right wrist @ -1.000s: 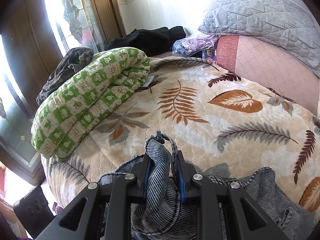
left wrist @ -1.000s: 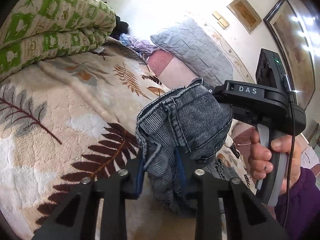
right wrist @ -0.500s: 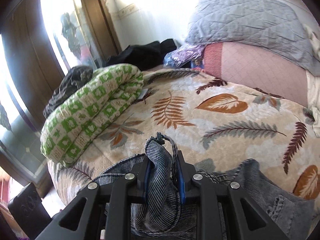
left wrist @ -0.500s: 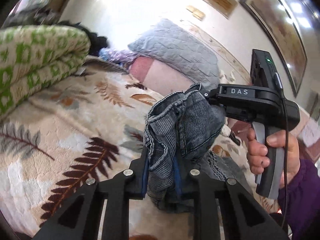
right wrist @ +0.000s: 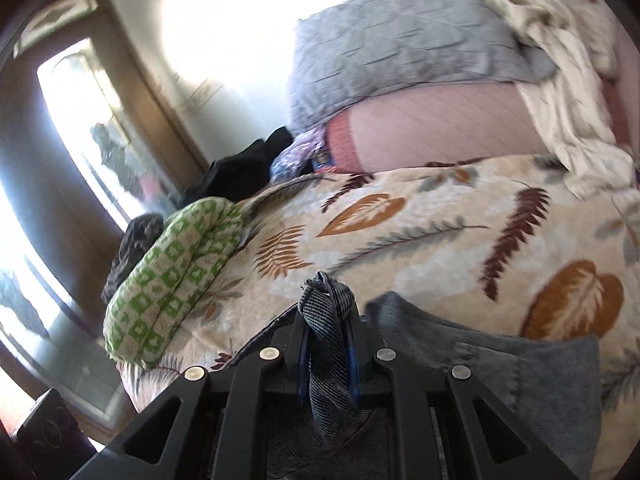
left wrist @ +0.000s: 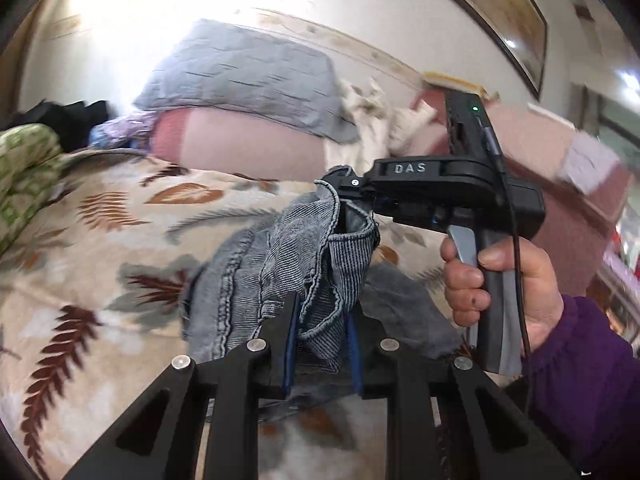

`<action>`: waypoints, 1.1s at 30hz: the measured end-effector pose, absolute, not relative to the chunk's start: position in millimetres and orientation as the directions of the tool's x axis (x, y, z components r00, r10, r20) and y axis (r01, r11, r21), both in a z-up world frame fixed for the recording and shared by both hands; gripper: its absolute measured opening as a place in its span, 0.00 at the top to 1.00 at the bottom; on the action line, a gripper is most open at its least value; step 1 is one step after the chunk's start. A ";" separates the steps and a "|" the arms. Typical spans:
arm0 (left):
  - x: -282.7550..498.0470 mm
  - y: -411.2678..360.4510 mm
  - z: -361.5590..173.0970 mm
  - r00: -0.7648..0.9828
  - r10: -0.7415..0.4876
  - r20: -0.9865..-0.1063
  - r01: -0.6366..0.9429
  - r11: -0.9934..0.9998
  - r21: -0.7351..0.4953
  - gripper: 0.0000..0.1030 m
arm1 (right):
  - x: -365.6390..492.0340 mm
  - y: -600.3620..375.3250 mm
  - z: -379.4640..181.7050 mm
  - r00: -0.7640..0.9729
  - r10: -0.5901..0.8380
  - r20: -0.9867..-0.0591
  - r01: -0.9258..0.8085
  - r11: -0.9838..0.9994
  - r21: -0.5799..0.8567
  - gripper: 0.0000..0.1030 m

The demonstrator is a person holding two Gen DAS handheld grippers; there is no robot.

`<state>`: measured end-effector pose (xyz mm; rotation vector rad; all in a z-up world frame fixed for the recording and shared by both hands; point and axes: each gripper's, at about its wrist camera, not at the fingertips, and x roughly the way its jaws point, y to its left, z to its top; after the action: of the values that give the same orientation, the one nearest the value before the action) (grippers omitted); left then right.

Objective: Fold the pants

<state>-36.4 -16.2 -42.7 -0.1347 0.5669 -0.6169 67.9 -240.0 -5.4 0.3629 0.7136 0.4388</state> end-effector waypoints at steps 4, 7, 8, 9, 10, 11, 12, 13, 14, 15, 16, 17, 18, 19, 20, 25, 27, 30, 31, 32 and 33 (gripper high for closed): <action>-36.5 -56.0 -43.1 0.612 -0.615 -0.498 0.569 0.779 -0.263 0.79 | 63.3 -287.1 -21.4 0.687 0.519 -0.508 -0.200 0.808 0.554 0.85; -35.3 -87.3 -41.1 0.578 -0.633 -0.515 0.614 0.753 -0.238 0.79 | 66.1 -319.0 -31.2 0.696 0.530 -0.484 -0.155 0.770 0.619 0.85; -36.0 -96.1 -40.9 0.569 -0.639 -0.518 0.627 0.745 -0.229 0.79 | 67.2 -329.0 -33.6 0.699 0.529 -0.481 -0.143 0.762 0.631 0.85; -35.7 -104.3 -40.8 0.560 -0.644 -0.521 0.639 0.736 -0.224 0.79 | 67.7 -335.8 -34.9 0.704 0.523 -0.480 -0.133 0.761 0.635 0.85; -35.3 -115.4 -41.4 0.546 -0.652 -0.526 0.653 0.725 -0.222 0.79 | 67.5 -344.9 -36.5 0.710 0.517 -0.479 -0.122 0.760 0.639 0.85; -34.0 -123.3 -42.6 0.535 -0.658 -0.530 0.660 0.717 -0.223 0.79 | 68.3 -353.2 -38.8 0.712 0.513 -0.479 -0.111 0.756 0.645 0.85; -33.0 -132.3 -44.3 0.520 -0.664 -0.537 0.669 0.708 -0.228 0.79 | 69.4 -362.7 -42.2 0.715 0.509 -0.479 -0.094 0.748 0.657 0.85; -32.3 -140.5 -46.4 0.505 -0.670 -0.544 0.677 0.699 -0.232 0.79 | 70.5 -369.7 -45.2 0.716 0.508 -0.479 -0.079 0.741 0.667 0.85; -33.1 -147.7 -48.2 0.492 -0.675 -0.550 0.685 0.690 -0.235 0.82 | 72.0 -377.7 -48.1 0.717 0.502 -0.483 -0.061 0.735 0.675 0.85; -32.8 -155.8 -50.5 0.476 -0.681 -0.557 0.695 0.679 -0.237 0.84 | 73.0 -382.8 -50.2 0.720 0.493 -0.488 -0.048 0.737 0.674 0.85; -32.5 -161.9 -51.9 0.464 -0.684 -0.562 0.703 0.671 -0.236 0.86 | 73.7 -388.5 -51.8 0.723 0.484 -0.493 -0.037 0.740 0.672 0.85; -33.2 -169.1 -53.7 0.457 -0.685 -0.567 0.711 0.665 -0.230 0.87 | 74.1 -394.2 -53.8 0.725 0.477 -0.497 -0.026 0.740 0.672 0.85; -33.7 -174.9 -55.0 0.455 -0.683 -0.571 0.716 0.662 -0.222 0.87 | 74.7 -397.6 -55.2 0.726 0.474 -0.499 -0.019 0.738 0.674 0.85; -33.8 -180.7 -57.0 0.450 -0.682 -0.577 0.720 0.659 -0.217 0.86 | 75.0 -402.4 -57.2 0.725 0.472 -0.502 -0.008 0.734 0.679 0.85; -32.9 -183.6 -57.8 0.445 -0.682 -0.580 0.721 0.657 -0.220 0.87 | 74.9 -405.8 -58.9 0.724 0.469 -0.506 0.001 0.732 0.681 0.85; -25.1 -194.7 -66.0 0.420 -0.676 -0.605 0.715 0.657 -0.238 0.87 | 72.9 -428.4 -64.1 0.737 0.416 -0.533 0.053 0.750 0.659 0.92; -21.1 -200.3 -71.1 0.403 -0.679 -0.614 0.712 0.654 -0.256 0.87 | 72.1 -441.5 -68.2 0.737 0.409 -0.538 0.075 0.742 0.666 0.92; -19.6 -207.3 -79.2 0.388 -0.672 -0.631 0.710 0.654 -0.260 0.87 | 68.8 -459.6 -76.4 0.733 0.391 -0.557 0.115 0.736 0.667 0.92; -19.7 -209.4 -81.8 0.376 -0.675 -0.635 0.711 0.649 -0.270 0.87 | 67.0 -464.7 -79.3 0.731 0.383 -0.564 0.128 0.736 0.665 0.92; -17.9 -211.5 -83.4 0.369 -0.676 -0.638 0.710 0.648 -0.276 0.87 | 65.8 -468.0 -81.8 0.728 0.379 -0.572 0.139 0.734 0.664 0.92; -18.5 -212.2 -84.6 0.367 -0.675 -0.640 0.707 0.650 -0.280 0.87 | 64.7 -472.0 -85.1 0.720 0.375 -0.583 0.153 0.734 0.662 0.92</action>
<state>-18.5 -212.2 -84.6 0.0449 0.8003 -0.8876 64.7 -472.0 -85.1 0.7547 0.7742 0.1364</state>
